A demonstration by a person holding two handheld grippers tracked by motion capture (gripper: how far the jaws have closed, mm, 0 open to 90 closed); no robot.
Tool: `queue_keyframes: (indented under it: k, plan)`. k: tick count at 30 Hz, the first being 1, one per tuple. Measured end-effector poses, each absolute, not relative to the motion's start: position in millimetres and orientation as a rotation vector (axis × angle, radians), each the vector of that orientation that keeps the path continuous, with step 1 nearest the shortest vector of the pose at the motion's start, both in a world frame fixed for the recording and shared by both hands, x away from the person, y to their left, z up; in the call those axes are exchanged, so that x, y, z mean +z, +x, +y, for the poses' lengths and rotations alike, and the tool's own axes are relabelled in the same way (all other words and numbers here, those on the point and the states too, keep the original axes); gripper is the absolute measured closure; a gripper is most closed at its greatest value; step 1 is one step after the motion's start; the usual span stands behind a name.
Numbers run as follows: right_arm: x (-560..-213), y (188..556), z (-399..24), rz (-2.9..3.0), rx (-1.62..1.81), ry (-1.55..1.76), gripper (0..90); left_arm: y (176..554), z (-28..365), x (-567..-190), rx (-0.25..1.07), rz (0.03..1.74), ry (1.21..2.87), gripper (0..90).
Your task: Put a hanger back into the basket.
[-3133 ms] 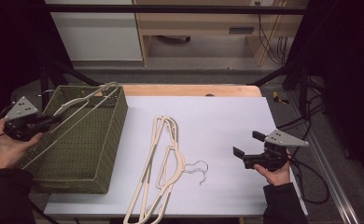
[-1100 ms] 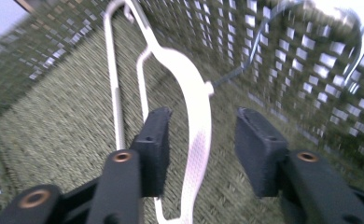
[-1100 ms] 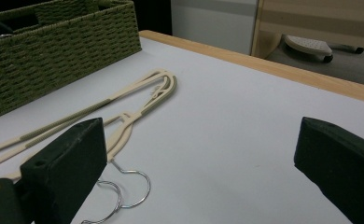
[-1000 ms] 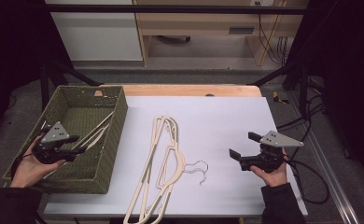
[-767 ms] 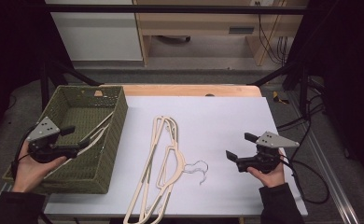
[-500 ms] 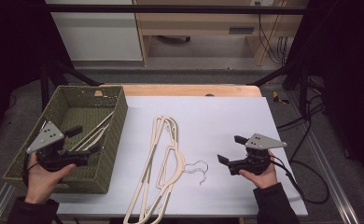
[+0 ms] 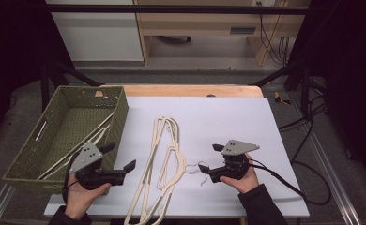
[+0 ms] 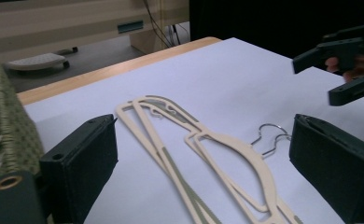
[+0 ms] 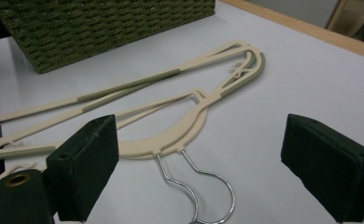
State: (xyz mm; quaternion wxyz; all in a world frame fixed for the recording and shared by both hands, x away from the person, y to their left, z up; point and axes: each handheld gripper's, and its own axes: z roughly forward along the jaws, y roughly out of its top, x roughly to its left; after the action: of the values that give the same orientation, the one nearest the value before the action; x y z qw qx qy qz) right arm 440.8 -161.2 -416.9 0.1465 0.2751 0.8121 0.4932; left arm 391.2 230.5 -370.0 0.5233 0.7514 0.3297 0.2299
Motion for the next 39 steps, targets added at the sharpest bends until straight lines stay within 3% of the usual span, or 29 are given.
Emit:
queue_keyframes:
  k: [12,28,39]
  plan:
    - [-448,447,-133,2.471,1.328,0.771,23.0,390,210,-405,0.485,0.770,1.860,8.1]
    - [-472,458,-116,2.627,1.211,0.690,63.7,396,202,-421,0.423,0.787,1.908,7.5]
    - [-480,465,-105,2.701,1.135,0.565,83.3,399,198,-428,0.398,0.783,1.943,7.5]
